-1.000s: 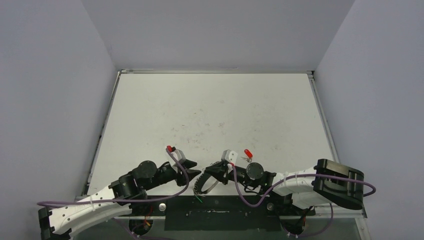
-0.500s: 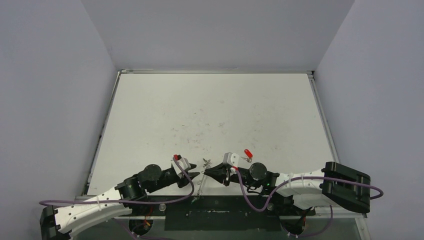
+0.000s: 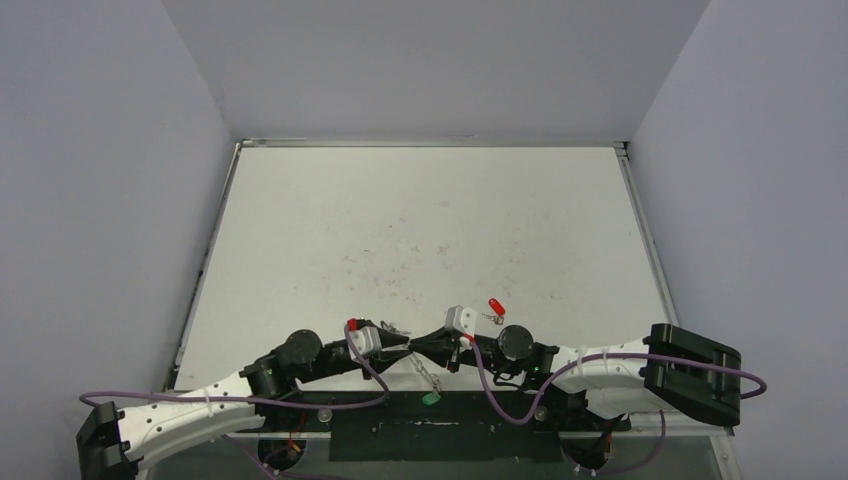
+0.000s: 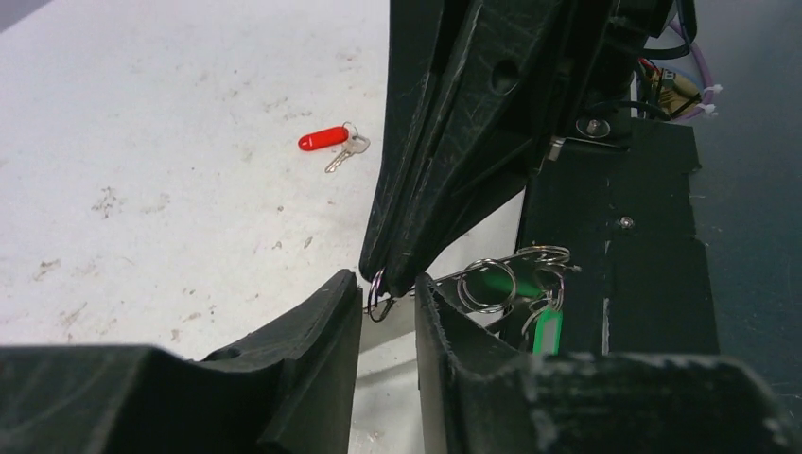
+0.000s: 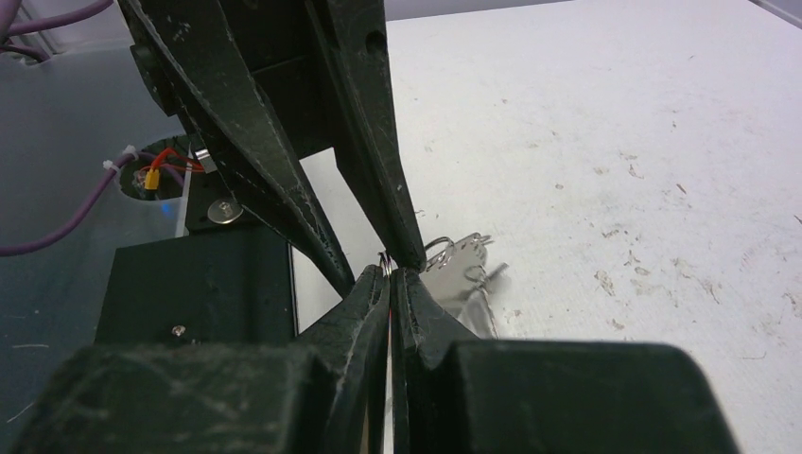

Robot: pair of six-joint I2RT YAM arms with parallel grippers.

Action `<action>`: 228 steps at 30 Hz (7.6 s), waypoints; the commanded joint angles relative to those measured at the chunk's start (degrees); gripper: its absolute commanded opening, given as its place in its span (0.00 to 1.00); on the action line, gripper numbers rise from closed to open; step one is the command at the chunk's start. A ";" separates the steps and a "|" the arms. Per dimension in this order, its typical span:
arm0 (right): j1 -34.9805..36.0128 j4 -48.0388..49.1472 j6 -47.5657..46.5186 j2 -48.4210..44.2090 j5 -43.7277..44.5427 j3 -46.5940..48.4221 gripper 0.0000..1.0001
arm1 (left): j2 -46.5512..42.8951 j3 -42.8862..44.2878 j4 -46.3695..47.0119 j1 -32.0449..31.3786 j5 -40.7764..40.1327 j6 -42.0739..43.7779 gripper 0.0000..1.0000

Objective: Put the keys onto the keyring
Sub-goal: Adjust the key on the keyring, then pick up the key from the center of the board.

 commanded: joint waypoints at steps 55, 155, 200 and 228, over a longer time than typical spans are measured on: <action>-0.48 -43.26 -23.32 -11.33 -8.88 17.27 0.43 | 10.49 23.37 -32.14 -0.37 1.36 4.23 0.00; -3.23 -1.29 -0.47 -3.58 -6.68 3.23 0.01 | 2.26 -0.58 10.53 -0.46 -5.84 -3.09 0.00; -31.54 -80.60 43.96 -13.98 28.21 14.12 0.45 | 0.33 3.71 -3.13 -0.46 -6.53 -5.04 0.00; -33.86 -72.11 42.26 -3.53 22.00 16.86 0.15 | -0.62 2.93 -3.17 -0.46 -6.23 -4.67 0.00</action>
